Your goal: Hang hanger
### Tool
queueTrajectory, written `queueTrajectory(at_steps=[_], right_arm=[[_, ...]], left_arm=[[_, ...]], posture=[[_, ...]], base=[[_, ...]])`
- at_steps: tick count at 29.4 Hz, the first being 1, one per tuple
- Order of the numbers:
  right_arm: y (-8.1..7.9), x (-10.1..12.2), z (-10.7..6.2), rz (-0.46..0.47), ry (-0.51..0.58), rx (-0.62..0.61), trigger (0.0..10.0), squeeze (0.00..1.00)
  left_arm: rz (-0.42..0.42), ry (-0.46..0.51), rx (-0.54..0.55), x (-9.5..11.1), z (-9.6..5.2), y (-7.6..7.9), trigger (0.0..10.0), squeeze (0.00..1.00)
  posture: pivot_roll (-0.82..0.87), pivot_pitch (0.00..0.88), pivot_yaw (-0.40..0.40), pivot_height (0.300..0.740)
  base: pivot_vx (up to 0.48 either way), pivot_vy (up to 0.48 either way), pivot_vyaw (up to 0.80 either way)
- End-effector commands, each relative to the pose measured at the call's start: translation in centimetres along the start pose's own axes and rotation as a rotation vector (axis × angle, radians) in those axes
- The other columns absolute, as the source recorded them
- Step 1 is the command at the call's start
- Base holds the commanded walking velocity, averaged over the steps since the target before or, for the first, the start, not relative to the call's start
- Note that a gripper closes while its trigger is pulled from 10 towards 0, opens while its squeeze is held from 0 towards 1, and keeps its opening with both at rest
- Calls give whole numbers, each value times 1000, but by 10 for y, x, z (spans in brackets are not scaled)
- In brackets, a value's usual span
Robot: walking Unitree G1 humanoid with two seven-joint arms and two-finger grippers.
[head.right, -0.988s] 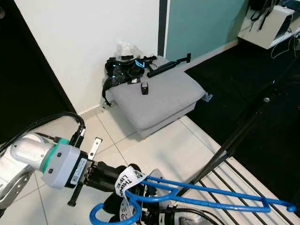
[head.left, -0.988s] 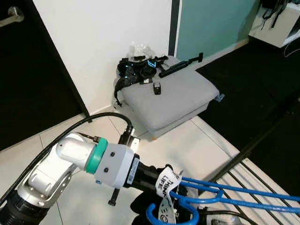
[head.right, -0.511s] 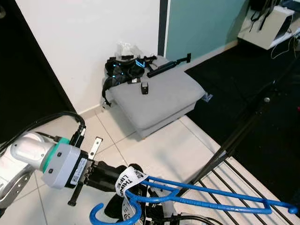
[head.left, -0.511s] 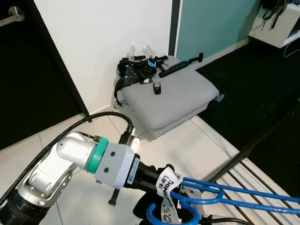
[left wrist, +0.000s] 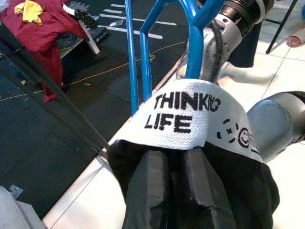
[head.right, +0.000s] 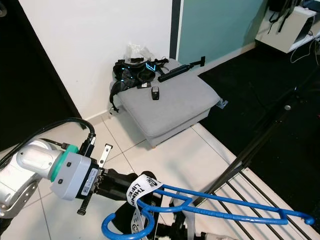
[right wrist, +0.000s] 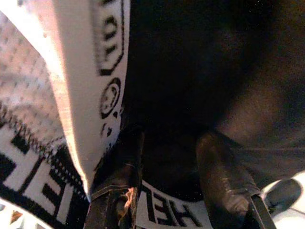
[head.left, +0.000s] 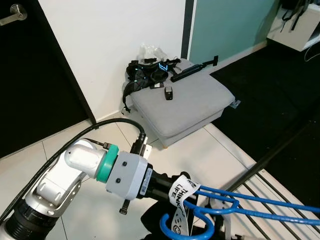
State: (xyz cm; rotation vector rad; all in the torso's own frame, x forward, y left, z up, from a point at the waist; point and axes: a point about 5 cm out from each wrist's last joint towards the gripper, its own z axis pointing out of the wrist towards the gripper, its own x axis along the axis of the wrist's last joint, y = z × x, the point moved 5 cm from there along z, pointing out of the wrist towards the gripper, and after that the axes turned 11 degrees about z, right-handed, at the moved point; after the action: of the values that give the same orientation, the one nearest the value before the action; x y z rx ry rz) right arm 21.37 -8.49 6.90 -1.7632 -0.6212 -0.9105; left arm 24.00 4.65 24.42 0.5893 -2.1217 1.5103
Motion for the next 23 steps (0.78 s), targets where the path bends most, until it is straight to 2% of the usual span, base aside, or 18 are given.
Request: queueTrajectory(at_steps=[1,3,7,9,13,17,18,20,21,22,23], right_arm=[[-5,-12,4,22,-34,21,10000,0],[-1,-25,12,24,-74,2,10000,0],[6,-33,20,36,-102,-24,10000,0],[19,-40,24,38,-126,-83,10000,0],[29,-44,22,31,-137,-134,10000,0],[33,-41,16,26,-112,-167,10000,0],[34,-30,12,23,-52,-181,10000,102],[34,-30,12,23,-52,-181,10000,102],[35,-21,9,19,-9,-190,10000,102],[31,-6,2,8,56,-188,10000,1000],[31,-6,2,8,56,-188,10000,1000]], left_arm=[[5,1,-9,0,3,2,10000,0],[7,9,2,1,4,-1,10000,0],[11,16,8,3,5,-3,10000,0],[13,18,10,4,5,-4,10000,0],[14,11,14,4,3,-5,10000,0],[14,-1,18,2,2,-4,10000,0],[15,-5,19,1,2,-4,10000,0],[15,-5,19,1,2,-4,10000,0],[15,-7,20,0,2,-4,10000,0],[17,-10,21,0,3,-3,10000,0],[17,-10,21,0,3,-3,10000,0]], posture=[[-251,241,147,740],[-248,242,148,740],[-237,243,151,740],[-237,243,151,740],[-221,237,149,740],[-218,228,144,740],[-220,227,144,740],[-220,227,144,740],[-220,227,144,740],[-227,225,142,740],[-227,225,142,740]], base=[[0,0,0],[0,0,0],[0,0,0],[0,0,0],[0,0,0],[0,0,0],[0,0,0],[0,0,0],[0,0,0],[0,0,0],[0,0,0]])
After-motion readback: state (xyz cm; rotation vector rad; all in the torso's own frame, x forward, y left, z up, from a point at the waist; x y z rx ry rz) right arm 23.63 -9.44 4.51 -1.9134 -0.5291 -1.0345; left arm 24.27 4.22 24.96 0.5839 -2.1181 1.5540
